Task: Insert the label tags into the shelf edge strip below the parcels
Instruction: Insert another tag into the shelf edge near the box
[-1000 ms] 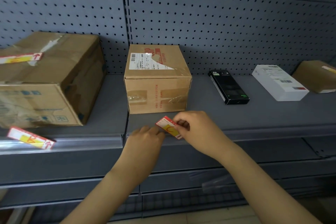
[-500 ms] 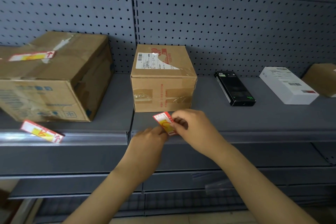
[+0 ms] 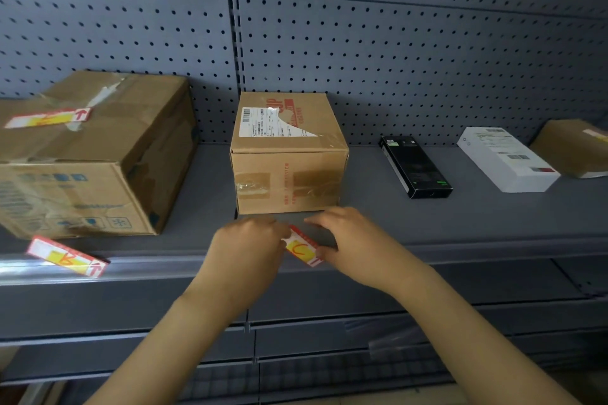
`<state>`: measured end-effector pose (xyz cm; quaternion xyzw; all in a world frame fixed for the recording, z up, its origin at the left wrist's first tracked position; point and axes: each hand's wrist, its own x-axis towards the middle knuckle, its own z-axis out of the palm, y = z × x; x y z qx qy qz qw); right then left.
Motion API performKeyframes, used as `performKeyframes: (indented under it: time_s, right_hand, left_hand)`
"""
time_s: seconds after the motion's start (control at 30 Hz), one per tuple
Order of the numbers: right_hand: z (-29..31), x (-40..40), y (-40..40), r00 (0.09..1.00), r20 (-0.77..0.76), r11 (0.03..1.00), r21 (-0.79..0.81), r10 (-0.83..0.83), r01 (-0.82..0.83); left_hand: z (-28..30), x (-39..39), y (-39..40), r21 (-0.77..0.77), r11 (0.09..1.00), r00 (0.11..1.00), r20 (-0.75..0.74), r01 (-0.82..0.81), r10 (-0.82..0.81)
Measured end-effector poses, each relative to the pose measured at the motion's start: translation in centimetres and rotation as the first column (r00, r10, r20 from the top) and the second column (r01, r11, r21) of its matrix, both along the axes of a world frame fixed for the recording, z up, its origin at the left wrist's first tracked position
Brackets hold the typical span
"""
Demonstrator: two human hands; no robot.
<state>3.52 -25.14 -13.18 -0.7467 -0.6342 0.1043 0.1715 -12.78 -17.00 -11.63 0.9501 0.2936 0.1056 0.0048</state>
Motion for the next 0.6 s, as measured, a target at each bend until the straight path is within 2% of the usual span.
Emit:
performKeyframes:
  time_s: [0.13,0.23,0.4,0.6]
  right_hand:
    - [1.4,0.4,-0.9,0.997,0.044,0.998,0.008,-0.061,0.061]
    - [2.2,0.5,-1.9,0.992,0.039,0.993,0.032,-0.116,0.115]
    - [3.5,1.6,-4.4,0.964,0.045,0.96,0.115,-0.261,0.255]
    - [3.8,4.3,-8.9,0.893,0.034,0.888,0.12,-0.45,0.443]
  left_hand:
    - [2.5,0.6,1.4,0.069,0.998,0.991,0.134,-0.012,0.003]
    - [4.2,2.2,1.5,0.076,0.997,0.986,0.165,0.024,-0.036]
    - [4.4,6.1,0.5,0.123,0.98,0.986,0.035,0.157,-0.162]
    - [3.9,11.2,-2.1,0.078,0.951,0.954,-0.067,0.298,-0.293]
